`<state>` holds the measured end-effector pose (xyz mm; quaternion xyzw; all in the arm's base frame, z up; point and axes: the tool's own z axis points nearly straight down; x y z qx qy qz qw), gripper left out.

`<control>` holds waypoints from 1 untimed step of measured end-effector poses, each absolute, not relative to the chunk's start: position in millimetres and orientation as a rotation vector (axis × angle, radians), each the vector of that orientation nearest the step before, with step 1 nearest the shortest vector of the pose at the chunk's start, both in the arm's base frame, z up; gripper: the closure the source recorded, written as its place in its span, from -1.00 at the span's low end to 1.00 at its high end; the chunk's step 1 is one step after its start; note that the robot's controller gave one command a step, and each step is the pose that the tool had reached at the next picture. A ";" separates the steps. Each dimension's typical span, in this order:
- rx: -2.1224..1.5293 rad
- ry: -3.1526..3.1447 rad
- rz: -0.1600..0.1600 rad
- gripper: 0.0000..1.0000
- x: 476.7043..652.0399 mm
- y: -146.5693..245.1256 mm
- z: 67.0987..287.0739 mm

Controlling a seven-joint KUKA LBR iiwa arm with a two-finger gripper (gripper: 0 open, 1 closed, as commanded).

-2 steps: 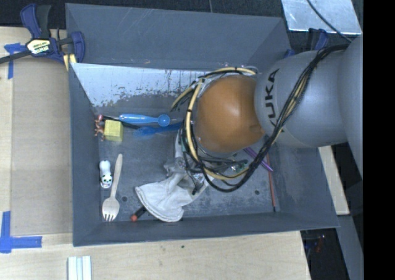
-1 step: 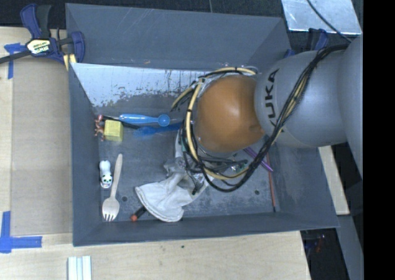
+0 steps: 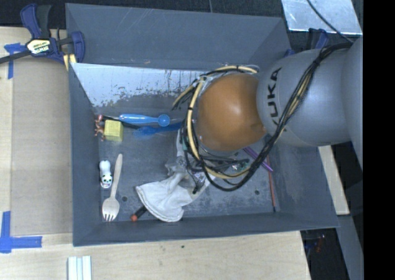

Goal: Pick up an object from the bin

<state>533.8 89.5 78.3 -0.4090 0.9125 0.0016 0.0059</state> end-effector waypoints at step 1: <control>-1.278 2.860 0.006 1.00 533.0 88.9 104.6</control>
Offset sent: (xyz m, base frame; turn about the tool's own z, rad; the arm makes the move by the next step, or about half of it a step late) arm -0.0008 -0.0004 0.0255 0.0014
